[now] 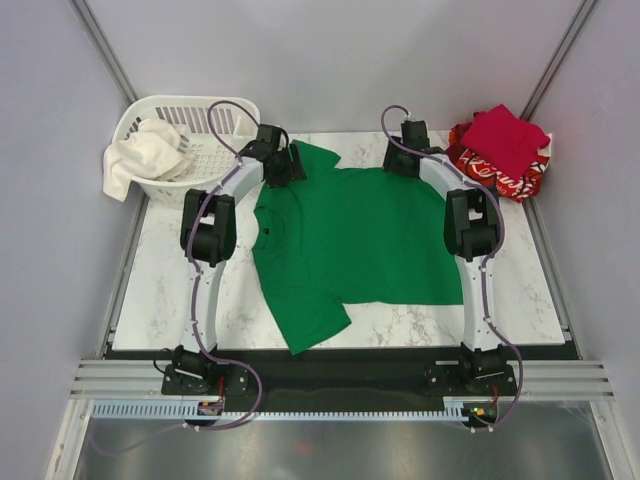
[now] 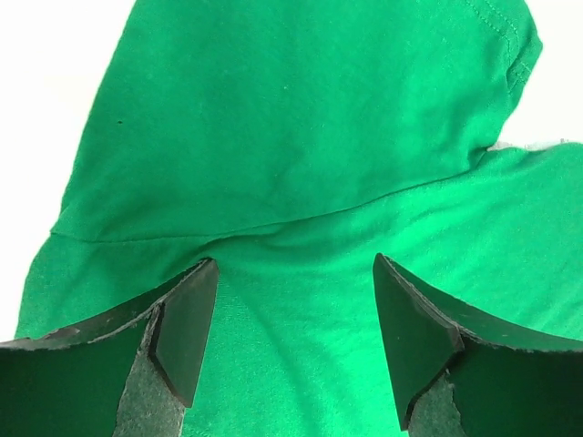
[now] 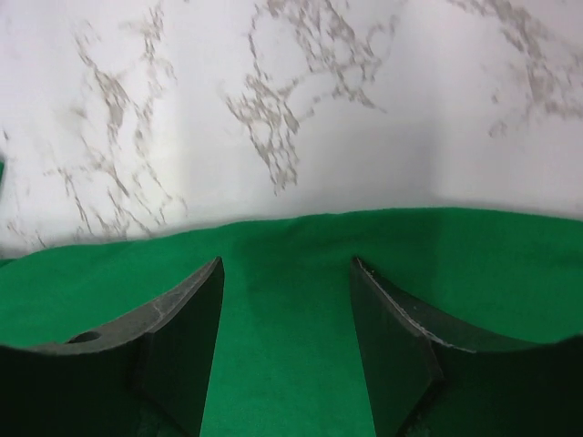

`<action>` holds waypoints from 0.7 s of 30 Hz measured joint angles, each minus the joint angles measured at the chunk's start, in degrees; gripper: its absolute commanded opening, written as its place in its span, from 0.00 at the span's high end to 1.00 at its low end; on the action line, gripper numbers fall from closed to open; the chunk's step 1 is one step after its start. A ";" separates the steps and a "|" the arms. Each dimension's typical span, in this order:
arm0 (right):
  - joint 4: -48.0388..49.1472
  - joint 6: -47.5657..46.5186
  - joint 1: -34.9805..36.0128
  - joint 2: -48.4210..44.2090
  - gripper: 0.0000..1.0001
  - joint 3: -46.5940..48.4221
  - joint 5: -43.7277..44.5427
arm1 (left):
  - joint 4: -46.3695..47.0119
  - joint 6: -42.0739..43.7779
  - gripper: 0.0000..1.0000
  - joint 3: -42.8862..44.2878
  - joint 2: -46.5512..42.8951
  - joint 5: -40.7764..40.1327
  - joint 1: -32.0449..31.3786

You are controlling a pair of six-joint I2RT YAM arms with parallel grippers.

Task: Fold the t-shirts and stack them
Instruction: Flatten the tshirt out

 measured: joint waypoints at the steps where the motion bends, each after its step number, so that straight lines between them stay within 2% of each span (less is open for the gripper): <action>1: -0.61 -0.04 0.00 1.33 0.34 2.38 -0.28 | -0.17 0.17 0.23 1.20 0.68 0.26 0.52; 7: -3.17 -0.24 0.00 4.37 0.32 8.17 -1.44 | -1.70 1.97 0.20 5.57 3.06 3.26 1.07; 8: -3.50 -0.42 0.00 4.42 0.25 8.41 -1.97 | -2.14 2.12 0.19 5.81 3.06 3.69 1.05; 12: -4.70 -1.55 0.13 3.96 0.12 8.74 -3.58 | -3.21 2.43 0.15 5.27 1.53 4.61 0.98; 14: -6.21 -2.29 0.31 3.02 0.06 8.63 -3.96 | -3.87 2.43 0.14 3.15 -1.51 4.52 0.59; 17: -8.24 -2.99 0.42 -0.68 0.04 6.97 -4.63 | -5.33 2.43 0.13 -1.27 -8.83 4.28 -0.04; 21: -9.18 -3.08 0.85 -12.76 0.03 -0.11 -5.05 | -5.16 2.36 0.12 -9.97 -24.65 2.60 -2.19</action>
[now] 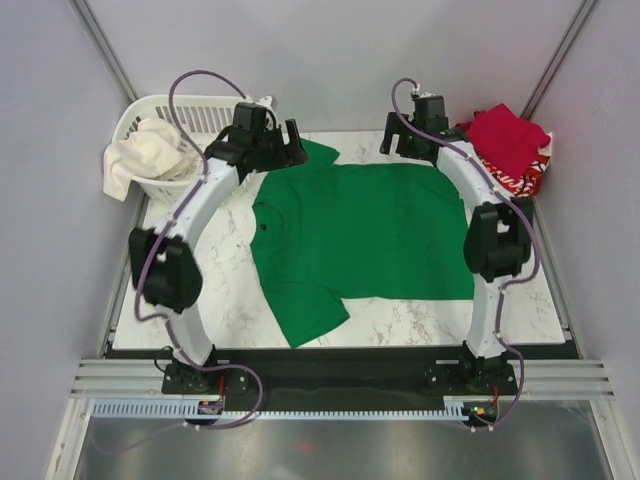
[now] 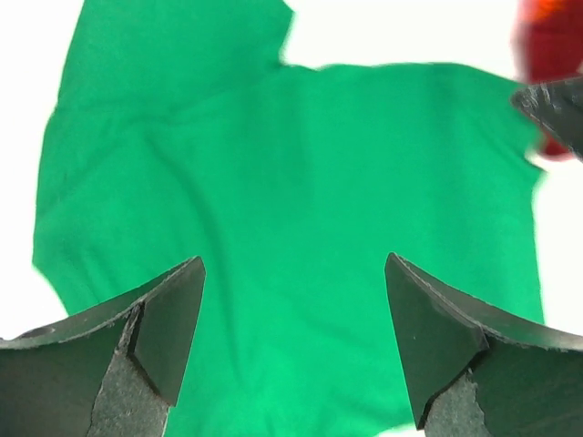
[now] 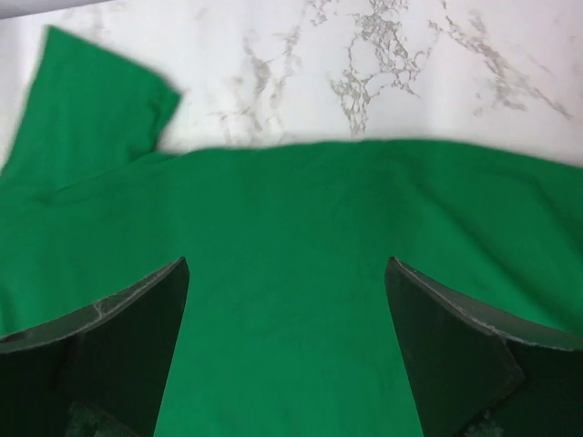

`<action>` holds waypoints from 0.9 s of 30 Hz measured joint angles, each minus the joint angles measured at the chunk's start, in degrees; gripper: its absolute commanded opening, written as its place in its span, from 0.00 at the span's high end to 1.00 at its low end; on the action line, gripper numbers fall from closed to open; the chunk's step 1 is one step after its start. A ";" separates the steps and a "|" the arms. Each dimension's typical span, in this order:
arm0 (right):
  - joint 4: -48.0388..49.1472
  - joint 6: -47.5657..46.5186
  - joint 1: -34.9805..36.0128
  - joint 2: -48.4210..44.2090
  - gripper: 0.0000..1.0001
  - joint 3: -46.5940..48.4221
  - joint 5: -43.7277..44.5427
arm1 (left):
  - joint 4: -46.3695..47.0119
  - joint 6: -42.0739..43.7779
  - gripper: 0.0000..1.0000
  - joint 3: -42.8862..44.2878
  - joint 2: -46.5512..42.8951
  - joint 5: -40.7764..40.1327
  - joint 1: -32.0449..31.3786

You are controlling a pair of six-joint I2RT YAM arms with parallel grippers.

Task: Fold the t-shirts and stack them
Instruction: Flatten the tshirt out, then fold the tshirt

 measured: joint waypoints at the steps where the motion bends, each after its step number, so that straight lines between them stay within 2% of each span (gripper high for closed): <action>1: 0.37 0.07 0.24 -3.56 0.03 -2.43 0.02 | 0.50 -0.09 0.12 -3.61 -5.29 -0.81 -0.96; 4: 1.68 0.74 1.09 -17.86 0.03 -13.64 0.33 | 1.55 -1.46 0.13 -16.35 -20.92 -3.02 -5.27; 7: 4.24 2.25 4.35 -31.80 0.03 -26.56 1.07 | 1.18 -4.83 0.16 -32.35 -36.52 -6.10 -12.98; 11: 8.50 4.90 13.73 -44.48 0.03 -43.89 2.10 | -1.95 -13.29 0.18 -52.72 -48.92 -7.72 -23.30; 14: 8.96 7.13 20.26 -48.59 0.04 -54.01 2.03 | -5.70 -20.83 0.19 -64.35 -51.19 -9.77 -27.85; 17: 8.48 9.42 23.63 -52.63 0.04 -63.43 2.45 | -8.11 -26.14 0.20 -69.55 -51.28 -11.47 -30.58; 21: 6.05 11.32 24.39 -60.87 0.03 -70.93 3.45 | -8.17 -31.10 0.21 -70.55 -50.71 -14.08 -33.92; 25: 4.13 12.17 24.39 -68.63 0.02 -72.89 5.11 | -6.97 -34.16 0.23 -70.58 -47.67 -15.15 -36.50; 27: 2.89 12.15 24.39 -71.34 0.02 -72.91 6.12 | -6.67 -35.50 0.28 -70.58 -45.92 -15.32 -37.97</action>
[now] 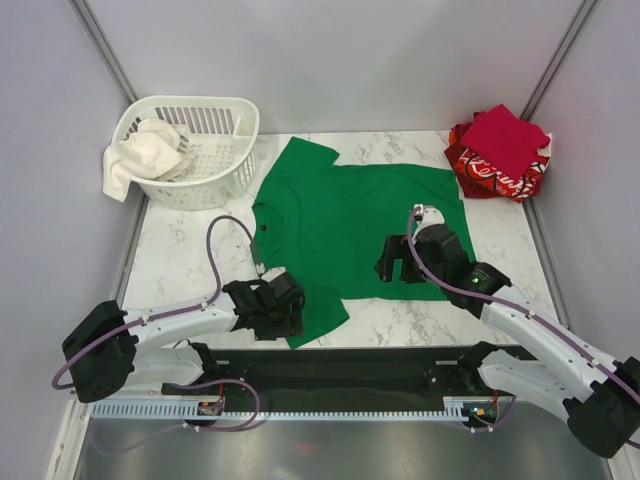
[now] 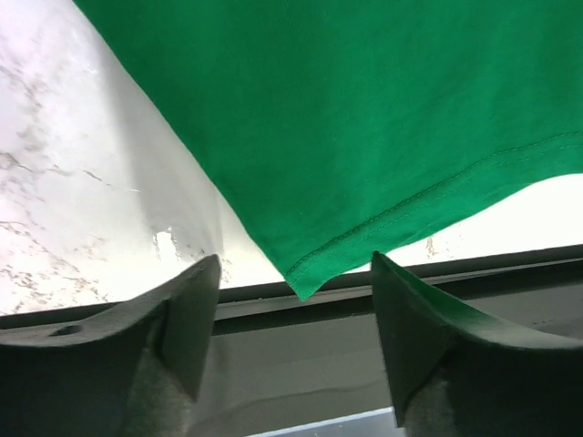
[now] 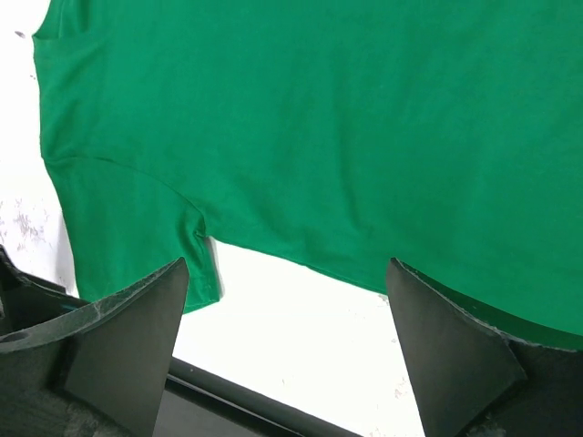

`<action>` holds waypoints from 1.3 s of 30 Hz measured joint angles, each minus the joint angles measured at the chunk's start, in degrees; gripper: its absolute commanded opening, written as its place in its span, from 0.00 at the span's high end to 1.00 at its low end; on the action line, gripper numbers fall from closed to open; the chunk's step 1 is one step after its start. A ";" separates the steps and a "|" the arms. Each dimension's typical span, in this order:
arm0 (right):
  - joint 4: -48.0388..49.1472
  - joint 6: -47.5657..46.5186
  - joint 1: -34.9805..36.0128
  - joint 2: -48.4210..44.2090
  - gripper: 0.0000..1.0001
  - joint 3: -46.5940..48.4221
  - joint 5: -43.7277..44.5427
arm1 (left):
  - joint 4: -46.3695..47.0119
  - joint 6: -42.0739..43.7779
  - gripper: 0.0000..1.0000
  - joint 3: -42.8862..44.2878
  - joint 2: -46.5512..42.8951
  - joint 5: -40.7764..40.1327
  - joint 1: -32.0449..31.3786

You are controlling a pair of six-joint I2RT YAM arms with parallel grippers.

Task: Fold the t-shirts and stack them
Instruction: Fold the tshirt

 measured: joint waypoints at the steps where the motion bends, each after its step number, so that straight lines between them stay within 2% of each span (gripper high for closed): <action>1: -0.44 0.00 0.00 -0.98 0.02 0.00 0.52 | 0.15 -0.52 0.30 0.00 0.61 -0.11 -0.61; 5: -2.69 -0.02 0.00 -3.17 0.02 0.00 2.16 | 0.76 -2.95 0.33 -0.59 2.01 -0.68 -3.21; 9: -4.44 0.00 0.00 -3.87 0.02 0.00 3.74 | 0.92 -4.26 0.45 -0.74 2.36 -1.53 -3.72; 13: -5.07 0.24 0.00 -4.85 0.02 -0.22 5.88 | 0.61 -4.96 0.53 -0.72 2.80 -2.25 -3.74; 14: -5.09 0.50 0.00 -5.01 0.02 -0.46 6.34 | 0.63 -5.09 0.56 -0.72 2.95 -2.43 -3.74; 15: -5.14 0.81 0.00 -5.09 0.02 -0.83 6.73 | 0.74 -5.16 0.66 -0.70 3.15 -2.56 -3.74; 17: -5.49 2.05 0.00 -5.40 0.02 -2.01 7.91 | 0.70 -5.22 0.71 -0.39 3.93 -2.84 -3.74; 18: -5.53 2.89 0.00 -5.88 0.02 -2.93 8.92 | 0.81 -5.22 0.80 -0.04 4.57 -2.99 -3.76; 20: -6.21 5.22 0.02 -7.82 0.02 -5.03 10.99 | 0.92 -5.25 0.88 0.70 5.75 -3.15 -3.76; 21: -6.67 6.80 0.04 -9.46 0.02 -6.19 12.35 | 1.03 -5.25 0.98 0.96 6.10 -3.19 -3.76; 25: -7.48 14.03 -0.13 -17.59 0.02 -10.60 17.03 | 1.70 -5.29 0.98 1.07 6.29 -3.41 -3.82; 29: -9.31 18.67 -1.81 -18.93 0.02 -10.95 22.84 | 3.13 -5.31 0.98 -0.11 4.70 -4.37 -3.65; 31: -9.66 20.35 -5.62 -17.62 0.02 -11.28 23.58 | 4.50 -5.31 0.98 -1.57 2.97 -5.25 -2.71; 35: -8.87 21.57 -18.60 -13.64 0.03 -13.46 22.03 | 6.62 -5.31 0.98 -3.98 0.11 -6.23 -1.09; 39: -5.73 19.93 -36.44 -8.81 0.04 -17.33 12.96 | 7.98 -5.29 0.98 -5.16 -1.25 -7.19 -0.83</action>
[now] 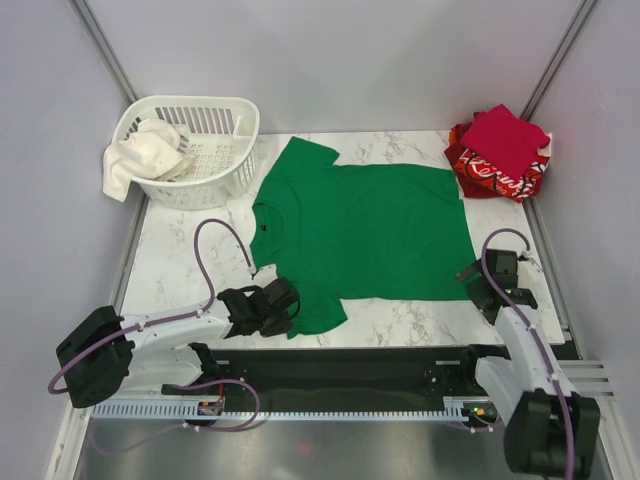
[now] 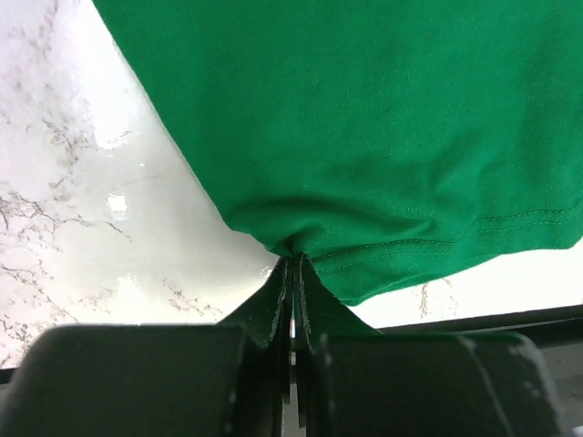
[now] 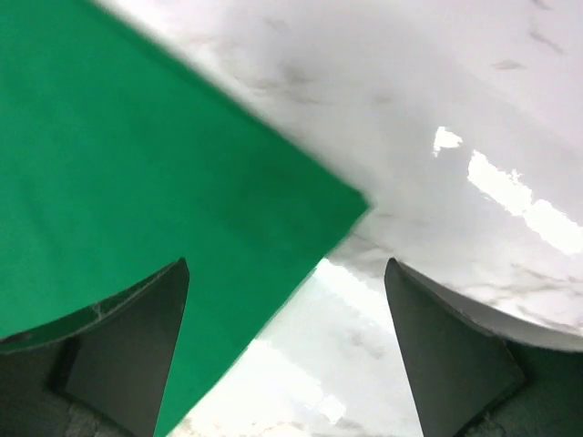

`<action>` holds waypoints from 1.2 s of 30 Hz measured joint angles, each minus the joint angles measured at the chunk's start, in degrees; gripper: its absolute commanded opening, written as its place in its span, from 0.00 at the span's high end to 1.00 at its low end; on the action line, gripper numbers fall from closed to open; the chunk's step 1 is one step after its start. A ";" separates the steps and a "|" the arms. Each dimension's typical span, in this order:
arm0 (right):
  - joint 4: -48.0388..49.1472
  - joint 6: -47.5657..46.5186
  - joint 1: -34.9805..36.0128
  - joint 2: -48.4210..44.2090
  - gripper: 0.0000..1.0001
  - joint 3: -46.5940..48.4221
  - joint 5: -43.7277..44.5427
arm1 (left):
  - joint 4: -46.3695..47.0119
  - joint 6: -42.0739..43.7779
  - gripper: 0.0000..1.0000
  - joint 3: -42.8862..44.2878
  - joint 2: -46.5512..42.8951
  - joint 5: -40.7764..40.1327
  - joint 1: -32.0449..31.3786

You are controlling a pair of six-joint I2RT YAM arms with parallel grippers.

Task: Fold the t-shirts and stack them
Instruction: Fold the tshirt

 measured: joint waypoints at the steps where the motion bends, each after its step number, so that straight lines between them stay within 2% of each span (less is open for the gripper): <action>1: 0.55 -0.94 -4.68 1.88 0.04 -0.61 -2.05 | 0.48 0.00 0.98 -0.46 -0.50 -0.13 0.02; 3: 1.05 -2.91 -11.34 6.08 0.04 -0.94 -5.44 | 1.38 0.02 0.98 -1.38 -1.55 -0.22 0.02; 5: 3.80 -4.48 -14.73 7.80 0.05 -0.33 -8.61 | 2.23 0.04 0.98 -2.36 -2.73 -0.37 0.04; 11: 5.99 -6.91 -16.61 9.07 0.14 -0.22 -11.80 | 3.56 0.07 0.98 -3.32 -3.67 -0.96 0.04; 14: 6.49 -7.50 -16.68 9.16 0.23 -0.35 -13.40 | 3.89 0.09 0.98 -3.41 -3.67 -1.11 0.04; 21: 6.71 -7.93 -16.65 8.17 0.53 -1.73 -15.69 | 4.22 0.09 0.98 -3.50 -3.69 -1.36 0.07; 26: 8.39 -8.31 -16.68 10.19 0.65 -1.75 -17.40 | 4.35 0.09 0.98 -3.54 -3.69 -1.40 0.07; 29: 8.87 -8.57 -16.68 10.99 0.82 -1.75 -18.01 | 4.39 0.09 0.98 -3.54 -3.69 -1.42 0.09; 30: 9.07 -8.70 -16.65 11.23 0.90 -1.75 -18.32 | 4.42 0.09 0.98 -3.56 -3.69 -1.42 0.15; 32: 9.03 -8.96 -16.65 11.47 1.00 -1.75 -18.88 | 4.48 0.09 0.98 -3.56 -3.69 -1.42 0.26; 36: 8.46 -9.31 -16.65 10.12 1.00 -1.95 -20.06 | 4.59 0.11 0.98 -3.58 -3.74 -1.42 0.31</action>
